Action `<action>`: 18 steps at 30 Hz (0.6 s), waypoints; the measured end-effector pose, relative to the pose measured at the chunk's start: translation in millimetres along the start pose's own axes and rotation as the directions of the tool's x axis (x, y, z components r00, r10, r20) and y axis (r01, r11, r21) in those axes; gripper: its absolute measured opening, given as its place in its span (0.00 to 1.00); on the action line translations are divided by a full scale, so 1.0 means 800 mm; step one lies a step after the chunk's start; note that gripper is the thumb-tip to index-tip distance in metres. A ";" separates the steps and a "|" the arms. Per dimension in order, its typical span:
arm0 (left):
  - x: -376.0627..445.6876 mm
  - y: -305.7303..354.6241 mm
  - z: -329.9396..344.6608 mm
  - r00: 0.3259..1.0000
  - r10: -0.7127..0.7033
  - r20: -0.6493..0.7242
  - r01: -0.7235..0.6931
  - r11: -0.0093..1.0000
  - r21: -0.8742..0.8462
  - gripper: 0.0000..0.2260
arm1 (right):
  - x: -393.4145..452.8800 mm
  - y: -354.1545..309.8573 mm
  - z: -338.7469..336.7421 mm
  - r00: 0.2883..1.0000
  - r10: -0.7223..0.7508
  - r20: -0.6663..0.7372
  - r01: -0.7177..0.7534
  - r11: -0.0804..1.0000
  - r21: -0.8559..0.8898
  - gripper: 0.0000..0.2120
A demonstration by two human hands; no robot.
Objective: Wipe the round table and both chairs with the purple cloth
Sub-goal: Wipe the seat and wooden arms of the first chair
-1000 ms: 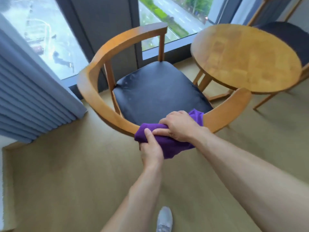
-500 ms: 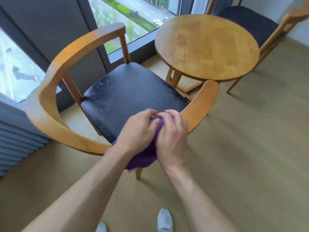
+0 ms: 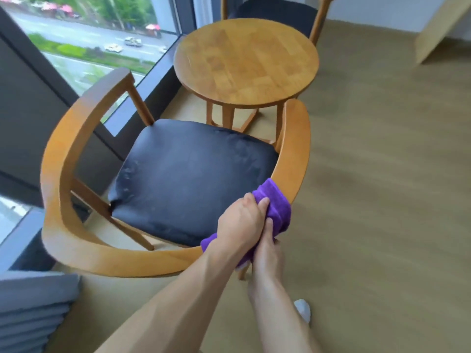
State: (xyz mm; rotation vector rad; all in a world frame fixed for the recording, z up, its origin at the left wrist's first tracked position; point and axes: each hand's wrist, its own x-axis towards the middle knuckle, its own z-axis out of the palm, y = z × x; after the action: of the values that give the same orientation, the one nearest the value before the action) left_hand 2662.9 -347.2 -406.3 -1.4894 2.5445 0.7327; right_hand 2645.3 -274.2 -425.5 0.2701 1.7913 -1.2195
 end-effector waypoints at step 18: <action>0.115 0.036 -0.008 0.999 0.015 0.038 0.001 0.920 -0.391 0.15 | 0.090 -0.107 0.005 0.900 -0.410 -0.146 0.379 0.903 -0.200 0.18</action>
State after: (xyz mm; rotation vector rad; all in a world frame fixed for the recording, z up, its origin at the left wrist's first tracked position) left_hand 2592.3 -411.4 -420.1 -1.5462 2.4748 1.3229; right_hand 2554.9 -340.9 -428.8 -0.0906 2.1718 -1.3453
